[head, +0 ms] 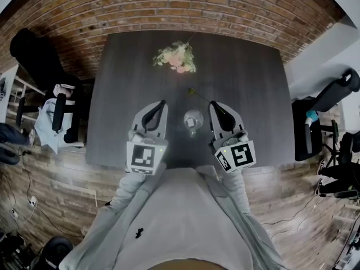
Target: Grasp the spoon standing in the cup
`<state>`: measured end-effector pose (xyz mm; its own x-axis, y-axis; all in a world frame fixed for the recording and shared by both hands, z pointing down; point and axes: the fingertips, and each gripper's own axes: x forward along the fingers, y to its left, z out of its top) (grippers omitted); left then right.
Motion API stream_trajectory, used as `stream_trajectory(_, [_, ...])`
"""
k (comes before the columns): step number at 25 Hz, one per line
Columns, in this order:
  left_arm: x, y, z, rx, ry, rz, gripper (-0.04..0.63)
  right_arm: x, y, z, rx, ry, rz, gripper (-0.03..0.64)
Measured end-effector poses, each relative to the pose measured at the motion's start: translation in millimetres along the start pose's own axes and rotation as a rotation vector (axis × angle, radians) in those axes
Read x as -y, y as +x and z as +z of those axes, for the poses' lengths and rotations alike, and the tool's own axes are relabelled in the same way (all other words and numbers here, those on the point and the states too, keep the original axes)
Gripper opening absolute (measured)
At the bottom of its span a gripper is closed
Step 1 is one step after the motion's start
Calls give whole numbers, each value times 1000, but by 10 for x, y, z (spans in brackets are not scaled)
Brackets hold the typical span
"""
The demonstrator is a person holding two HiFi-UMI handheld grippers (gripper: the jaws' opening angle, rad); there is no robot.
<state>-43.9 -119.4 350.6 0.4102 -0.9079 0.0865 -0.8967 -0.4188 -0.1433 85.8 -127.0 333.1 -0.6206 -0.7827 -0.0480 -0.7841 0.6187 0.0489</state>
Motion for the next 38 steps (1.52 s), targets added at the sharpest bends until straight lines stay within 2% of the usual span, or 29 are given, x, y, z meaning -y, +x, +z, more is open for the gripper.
stream_trajectory(5, [-116,9,-9,0,21,25,18,31,31,99,20,-22,-3,18])
stream_trajectory(13, [-263,-7,-69,-12,4,54,18,138,-52,91,9,-14,-41,18])
stream_trajectory(19, [-294,25,-89,-26,-23,57,18,229,-63,40,-9,-4,-62,18])
stream_trajectory(22, [-311,46,-108,-29,-4,48,18,270,-70,6,-18,14,-67,18])
stream_trajectory(38, [-332,126,-155,-39,-3,20,18,298,-64,-54,-17,47,-87,18])
